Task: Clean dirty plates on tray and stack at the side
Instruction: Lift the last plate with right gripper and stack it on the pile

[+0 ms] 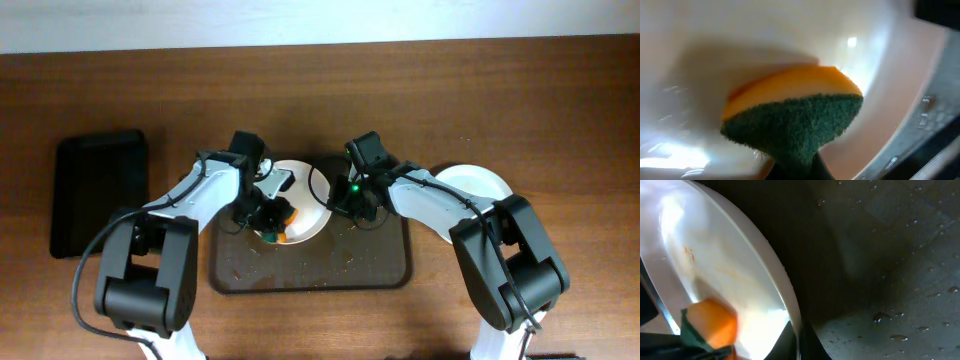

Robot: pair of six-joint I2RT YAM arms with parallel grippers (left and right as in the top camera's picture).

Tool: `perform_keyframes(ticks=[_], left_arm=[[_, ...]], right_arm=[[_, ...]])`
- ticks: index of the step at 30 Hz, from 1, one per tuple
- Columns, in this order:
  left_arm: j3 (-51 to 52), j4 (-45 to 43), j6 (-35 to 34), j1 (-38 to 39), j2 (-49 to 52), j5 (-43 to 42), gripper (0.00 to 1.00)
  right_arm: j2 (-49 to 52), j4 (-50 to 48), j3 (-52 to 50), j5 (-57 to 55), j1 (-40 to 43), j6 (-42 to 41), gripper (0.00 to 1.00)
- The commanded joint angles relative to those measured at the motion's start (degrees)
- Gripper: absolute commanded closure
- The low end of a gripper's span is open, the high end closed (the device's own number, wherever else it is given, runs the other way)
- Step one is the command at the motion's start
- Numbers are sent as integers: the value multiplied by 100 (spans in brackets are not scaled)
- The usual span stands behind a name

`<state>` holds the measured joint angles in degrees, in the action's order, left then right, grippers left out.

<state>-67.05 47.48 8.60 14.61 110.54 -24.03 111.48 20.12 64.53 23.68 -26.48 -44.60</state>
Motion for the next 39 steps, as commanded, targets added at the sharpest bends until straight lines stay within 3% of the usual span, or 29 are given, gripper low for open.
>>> perform_keyframes(ticks=[1,3,8,11,13,16,18,20,23,26,30,31,33,35,36,37,38,39], left_arm=[[118,-223,343,-31,199,-501,100],[114,-1080,-37,-107,199,52,100],[116,-3283,9,-101,199,474,100],[116,-3797,7,-101,199,1827,100],[118,-3679,-63,-101,201,2474,100],[122,-3480,-844,-101,199,3123,100],[122,-3480,-901,-42,199,2542,100],[120,-3357,-367,42,199,1128,100],[9,-2461,-142,-37,127,-251,100],[-369,-1381,-142,-254,103,-487,100],[-1880,-179,-186,-748,-404,-256,100],[-2166,-118,-188,-866,-555,-188,100],[-2367,-118,-188,-1038,-782,-164,100],[-2358,114,-186,-1093,-774,-63,100],[-2358,271,-184,-1093,-748,179,100],[-2345,380,-184,-1093,-719,343,100],[-2306,382,-184,-1093,-704,398,100],[-2240,380,-184,-1093,-699,396,100]], right_arm=[[120,39,-114,-138,61,-22,96],[120,37,-114,-136,61,-22,96],[120,37,-114,-138,61,-22,96],[120,37,-114,-138,63,-22,96],[120,37,-114,-138,63,-22,96],[120,35,-114,-138,63,-22,96],[120,33,-114,-138,63,-22,96],[120,35,-114,-140,63,-22,96],[120,31,-114,-140,63,-22,96],[120,13,-114,-138,63,-22,96],[120,13,-114,-140,63,-20,96],[120,13,-114,-142,63,-20,91],[120,-66,-114,-140,63,20,68],[120,-216,-114,-179,61,22,63],[131,-293,-114,-234,17,22,64],[140,-306,-114,-358,-72,20,72],[140,-304,-114,-378,-133,20,92],[140,-297,-114,-372,-144,20,96]])
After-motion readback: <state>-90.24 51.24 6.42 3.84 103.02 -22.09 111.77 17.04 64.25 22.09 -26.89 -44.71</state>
